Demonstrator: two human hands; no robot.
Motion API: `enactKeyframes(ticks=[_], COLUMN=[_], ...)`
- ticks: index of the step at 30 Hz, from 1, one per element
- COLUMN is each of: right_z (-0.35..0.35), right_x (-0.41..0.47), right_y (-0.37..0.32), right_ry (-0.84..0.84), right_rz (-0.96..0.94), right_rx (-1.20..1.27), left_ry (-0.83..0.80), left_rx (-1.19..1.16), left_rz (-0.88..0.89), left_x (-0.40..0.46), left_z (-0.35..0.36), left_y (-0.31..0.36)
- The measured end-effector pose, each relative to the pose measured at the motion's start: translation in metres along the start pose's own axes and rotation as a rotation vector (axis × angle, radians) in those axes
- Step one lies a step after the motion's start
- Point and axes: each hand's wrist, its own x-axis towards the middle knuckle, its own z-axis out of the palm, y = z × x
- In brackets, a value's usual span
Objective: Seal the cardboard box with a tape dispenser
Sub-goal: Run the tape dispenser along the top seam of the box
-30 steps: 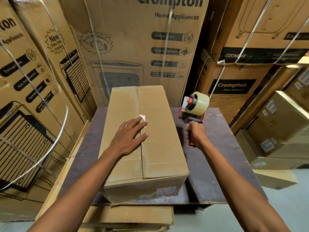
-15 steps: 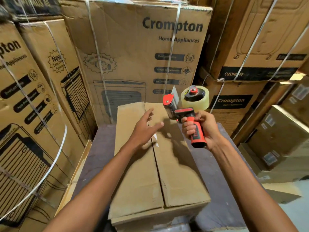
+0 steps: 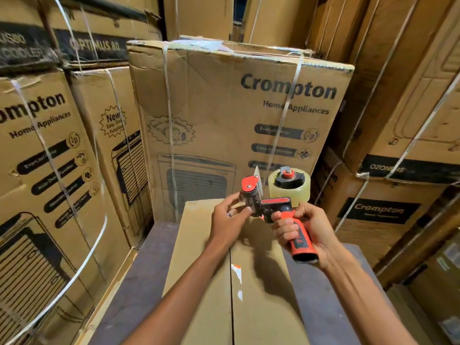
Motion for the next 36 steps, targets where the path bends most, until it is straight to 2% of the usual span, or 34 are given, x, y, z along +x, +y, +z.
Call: enactKeyframes(ticks=[3,10,14,16,19,22,29,33,36], right_z=[0.004,0.016,0.020,0.024,0.028,0.030,0.029,0.029,0.029], right_x=[0.016,0.056,0.082,0.094,0.110,0.123,0.147,0.160,0.171], right_y=[-0.015,-0.041,-0.047,-0.048,-0.049,-0.047,-0.047,-0.047,-0.042], right_ry=[0.017,0.041,0.058,0.093,0.172,0.167,0.185,0.222,0.242], right_rz=[-0.021,-0.067,-0.083,-0.085,-0.095,-0.066,-0.055,-0.091,-0.120], right_rx=[0.010,-0.135,-0.253,-0.331,-0.389,-0.348,-0.331,-0.367,-0.415], left_ry=[0.049,0.104,0.131,0.089,-0.106,-0.256,-0.136,-0.177,-0.277], left_rx=[-0.004,-0.210,-0.132,-0.075,-0.046,-0.040,0.010,0.146,0.304], left_rz=[-0.016,-0.241,-0.217,-0.189,-0.154,-0.103,-0.056,-0.042,-0.097], left_x=[0.015,0.050,0.082,0.104,0.130,0.141,0.152,0.171,0.189], left_z=[-0.008,-0.035,-0.052,-0.060,-0.062,-0.049,-0.057,-0.064,-0.072], left_y=[-0.012,-0.037,-0.046,-0.047,-0.039,-0.032,-0.064,-0.069,-0.075])
